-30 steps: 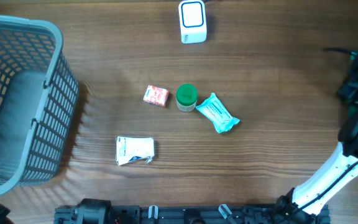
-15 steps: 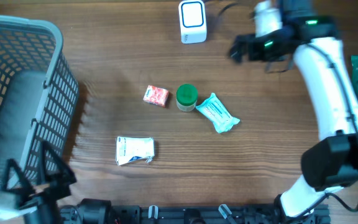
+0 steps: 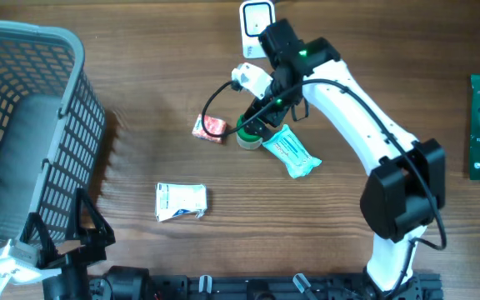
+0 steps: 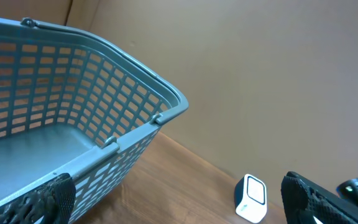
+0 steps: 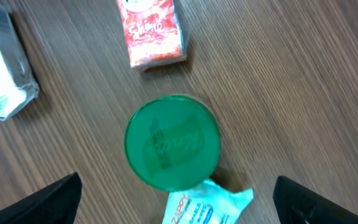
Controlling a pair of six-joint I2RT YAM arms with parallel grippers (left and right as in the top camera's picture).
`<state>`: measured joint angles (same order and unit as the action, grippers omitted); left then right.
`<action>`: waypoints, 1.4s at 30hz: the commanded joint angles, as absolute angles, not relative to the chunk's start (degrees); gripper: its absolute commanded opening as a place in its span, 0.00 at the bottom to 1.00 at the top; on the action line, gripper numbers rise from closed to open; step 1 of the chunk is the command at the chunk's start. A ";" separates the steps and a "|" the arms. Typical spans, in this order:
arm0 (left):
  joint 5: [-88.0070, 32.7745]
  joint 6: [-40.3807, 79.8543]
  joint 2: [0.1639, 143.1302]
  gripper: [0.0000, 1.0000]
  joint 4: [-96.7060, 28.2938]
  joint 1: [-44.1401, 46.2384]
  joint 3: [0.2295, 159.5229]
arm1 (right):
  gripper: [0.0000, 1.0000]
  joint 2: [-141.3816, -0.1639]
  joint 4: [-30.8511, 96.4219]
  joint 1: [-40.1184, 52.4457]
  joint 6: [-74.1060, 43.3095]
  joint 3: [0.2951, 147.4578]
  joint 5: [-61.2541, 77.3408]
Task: Scan the item barcode
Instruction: 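Grasp the green-capped jar with the right gripper and lift it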
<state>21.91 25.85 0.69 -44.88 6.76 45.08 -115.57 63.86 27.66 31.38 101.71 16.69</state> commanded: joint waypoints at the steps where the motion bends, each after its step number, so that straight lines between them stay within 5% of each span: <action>1: 21.02 26.17 0.54 1.00 -44.88 7.07 44.88 | 1.00 -118.74 63.29 28.95 31.97 101.67 16.99; 7: 21.02 26.17 0.54 1.00 -44.91 7.07 44.88 | 1.00 -118.93 58.28 29.41 -2.85 105.25 13.41; 11: 21.02 26.17 0.54 1.00 -44.91 7.07 44.88 | 1.00 -119.48 61.65 29.41 14.46 104.27 12.01; 23: 21.02 26.17 0.54 1.00 -44.91 7.07 44.88 | 1.00 -124.29 62.57 32.88 20.73 100.73 11.75; 25: 21.02 26.17 0.54 1.00 -44.91 7.07 44.88 | 0.98 -124.42 61.34 33.15 16.34 100.73 6.07; 34: 21.02 26.17 0.54 1.00 -44.91 7.07 44.88 | 0.65 -124.40 63.90 33.15 -3.92 101.49 3.44; 42: 21.02 26.17 0.54 1.00 -44.91 7.07 44.88 | 0.65 -124.29 68.25 32.53 -35.77 106.48 11.18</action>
